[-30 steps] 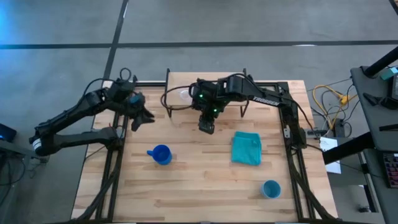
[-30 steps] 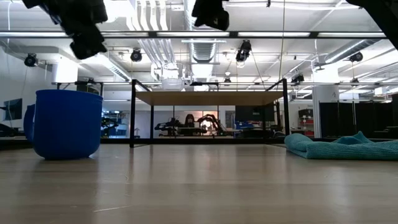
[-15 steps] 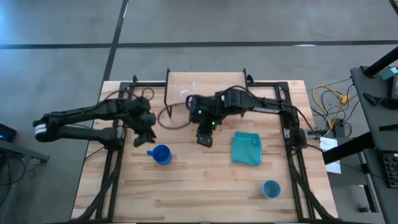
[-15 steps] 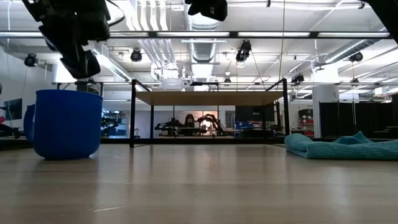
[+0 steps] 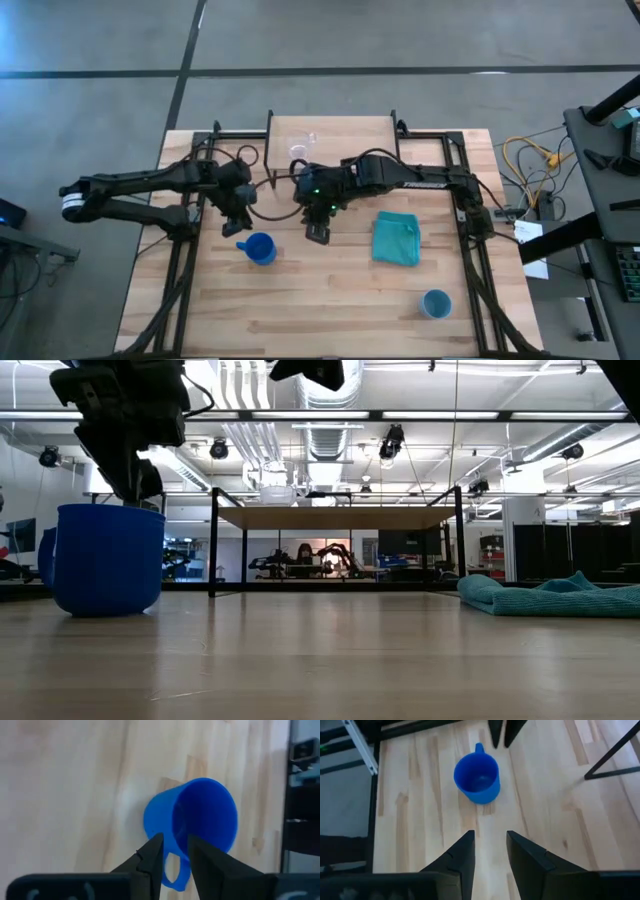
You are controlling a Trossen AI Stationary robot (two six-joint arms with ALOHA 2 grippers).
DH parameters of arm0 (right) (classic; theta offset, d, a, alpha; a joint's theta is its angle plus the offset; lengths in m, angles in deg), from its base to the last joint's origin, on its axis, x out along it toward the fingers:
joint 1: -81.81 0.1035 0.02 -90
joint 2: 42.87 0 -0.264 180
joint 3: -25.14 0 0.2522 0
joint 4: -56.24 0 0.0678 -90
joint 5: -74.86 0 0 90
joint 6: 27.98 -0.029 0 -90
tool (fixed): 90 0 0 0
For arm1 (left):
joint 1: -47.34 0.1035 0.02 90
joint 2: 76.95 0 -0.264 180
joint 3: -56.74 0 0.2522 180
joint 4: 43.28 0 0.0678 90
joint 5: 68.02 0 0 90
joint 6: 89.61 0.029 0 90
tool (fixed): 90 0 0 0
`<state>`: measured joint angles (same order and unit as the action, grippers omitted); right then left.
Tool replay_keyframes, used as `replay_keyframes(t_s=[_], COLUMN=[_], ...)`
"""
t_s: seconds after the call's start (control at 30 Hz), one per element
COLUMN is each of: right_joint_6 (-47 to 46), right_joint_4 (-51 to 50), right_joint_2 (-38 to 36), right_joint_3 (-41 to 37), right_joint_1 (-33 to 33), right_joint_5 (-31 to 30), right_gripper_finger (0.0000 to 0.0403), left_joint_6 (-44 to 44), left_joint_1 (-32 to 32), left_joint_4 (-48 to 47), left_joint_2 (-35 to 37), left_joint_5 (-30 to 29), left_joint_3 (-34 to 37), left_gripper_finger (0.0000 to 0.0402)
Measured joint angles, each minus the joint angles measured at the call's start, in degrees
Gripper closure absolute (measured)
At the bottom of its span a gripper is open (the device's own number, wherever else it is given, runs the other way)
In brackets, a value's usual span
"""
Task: Stack small to large cups/mugs on shelf
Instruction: Put the blue mug on the shelf
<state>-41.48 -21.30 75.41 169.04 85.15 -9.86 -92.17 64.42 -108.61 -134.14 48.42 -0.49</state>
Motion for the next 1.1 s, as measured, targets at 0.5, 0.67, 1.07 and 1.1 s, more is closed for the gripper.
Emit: replay_keyframes(t_s=[0.5,0.67,1.07,1.1], right_joint_6=[-1.38,-1.50,-1.47,-1.45], right_joint_4=[5.11,6.15,6.22,6.22], right_joint_2=[0.04,0.04,0.04,0.04], right_joint_3=[-4.78,-4.80,-4.80,-4.80], right_joint_1=[-0.88,-1.03,-1.03,-1.03], right_joint_5=[-0.02,-0.02,-0.46,-0.46], right_gripper_finger=[0.0299,0.0300,0.0303,0.0303], left_joint_6=[-0.11,-0.15,-5.48,-6.10], left_joint_1=[0.00,0.00,-2.52,-2.64], left_joint_4=[-0.01,0.07,3.00,3.85], left_joint_2=[-4.29,-5.98,-7.19,-7.19], left_joint_5=[0.32,0.67,3.22,3.11], left_joint_3=[1.96,1.60,1.37,1.47], left_gripper_finger=[0.0329,0.0329,0.0330,0.0329])
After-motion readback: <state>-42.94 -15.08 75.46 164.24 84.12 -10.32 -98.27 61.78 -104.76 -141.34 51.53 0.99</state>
